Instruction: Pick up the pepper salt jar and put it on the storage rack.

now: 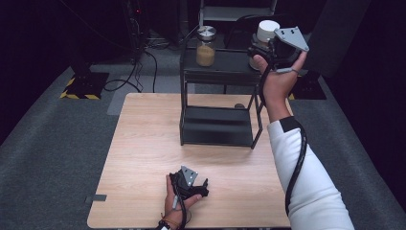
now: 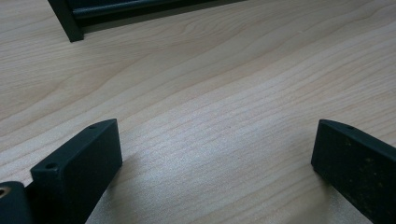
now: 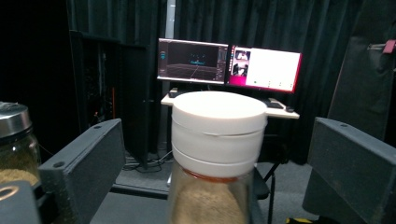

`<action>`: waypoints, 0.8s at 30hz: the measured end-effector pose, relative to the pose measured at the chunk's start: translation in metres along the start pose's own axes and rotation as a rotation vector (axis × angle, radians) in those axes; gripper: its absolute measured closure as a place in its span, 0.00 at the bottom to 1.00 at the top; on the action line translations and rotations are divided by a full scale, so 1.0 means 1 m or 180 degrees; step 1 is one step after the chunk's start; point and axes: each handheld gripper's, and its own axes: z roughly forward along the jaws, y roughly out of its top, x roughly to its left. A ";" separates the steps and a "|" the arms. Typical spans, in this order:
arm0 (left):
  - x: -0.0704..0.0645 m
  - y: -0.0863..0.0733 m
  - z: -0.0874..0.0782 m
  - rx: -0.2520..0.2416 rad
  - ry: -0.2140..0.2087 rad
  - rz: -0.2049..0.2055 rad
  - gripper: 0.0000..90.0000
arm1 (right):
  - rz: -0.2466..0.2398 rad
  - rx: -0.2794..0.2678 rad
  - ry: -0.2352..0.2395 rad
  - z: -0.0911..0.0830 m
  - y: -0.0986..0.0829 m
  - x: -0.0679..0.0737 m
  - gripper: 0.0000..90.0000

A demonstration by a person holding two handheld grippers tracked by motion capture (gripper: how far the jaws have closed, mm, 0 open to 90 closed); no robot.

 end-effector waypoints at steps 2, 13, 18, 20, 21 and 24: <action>0.000 0.000 0.000 0.0000 0.0000 0.0000 0.02 | -0.0016 -0.0045 0.0001 -0.006 -0.001 -0.003 0.04; 0.000 0.000 0.000 0.0001 0.0000 -0.0001 0.02 | -0.0037 -0.0217 0.0011 -0.043 -0.012 -0.016 0.04; 0.000 0.000 0.000 0.0001 -0.0001 0.0006 0.02 | -0.0012 -0.0269 0.0046 -0.059 -0.024 -0.021 0.04; 0.000 0.000 0.000 0.0001 0.0001 0.0000 0.02 | -0.0015 -0.0293 0.0035 -0.065 -0.030 -0.021 0.04; 0.000 0.000 0.000 0.0001 0.0000 0.0007 0.02 | -0.0012 -0.0306 0.0047 -0.068 -0.034 -0.022 0.04; 0.000 0.000 0.000 0.0000 0.0000 0.0007 0.02 | -0.0024 -0.0311 0.0067 -0.077 -0.042 -0.023 0.04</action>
